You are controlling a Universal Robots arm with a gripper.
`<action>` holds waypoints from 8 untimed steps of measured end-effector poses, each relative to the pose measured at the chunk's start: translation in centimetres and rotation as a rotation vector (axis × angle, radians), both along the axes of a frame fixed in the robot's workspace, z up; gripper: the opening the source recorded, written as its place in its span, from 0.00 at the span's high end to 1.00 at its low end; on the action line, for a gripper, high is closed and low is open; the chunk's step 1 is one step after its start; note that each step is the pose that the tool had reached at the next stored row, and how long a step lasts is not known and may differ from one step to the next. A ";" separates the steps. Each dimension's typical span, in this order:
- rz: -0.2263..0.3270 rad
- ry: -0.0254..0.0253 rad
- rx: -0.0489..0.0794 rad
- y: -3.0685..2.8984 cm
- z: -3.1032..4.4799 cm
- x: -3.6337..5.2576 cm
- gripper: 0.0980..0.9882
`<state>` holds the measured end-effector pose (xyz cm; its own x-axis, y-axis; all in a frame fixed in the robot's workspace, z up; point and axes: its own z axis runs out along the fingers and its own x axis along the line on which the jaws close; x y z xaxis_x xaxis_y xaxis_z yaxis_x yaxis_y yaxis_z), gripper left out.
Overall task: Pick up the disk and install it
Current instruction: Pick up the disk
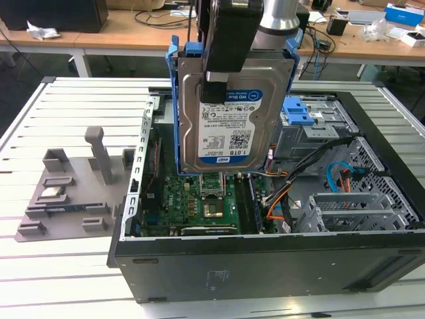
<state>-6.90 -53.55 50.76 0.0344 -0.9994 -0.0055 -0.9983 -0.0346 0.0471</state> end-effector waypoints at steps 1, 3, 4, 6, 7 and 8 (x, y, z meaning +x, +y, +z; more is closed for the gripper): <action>0.000 0.0000 0.000 -0.17 0.00 0.00 0.70; 0.000 0.0000 0.000 -0.68 -0.01 0.00 0.70; 0.000 0.0000 0.000 -0.93 -0.02 0.00 0.70; 0.000 0.0000 0.000 -1.50 -0.03 0.00 0.70; 0.000 0.0000 -0.001 -1.80 -0.03 0.00 0.70; 0.000 0.0000 -0.001 -1.99 -0.04 0.00 0.70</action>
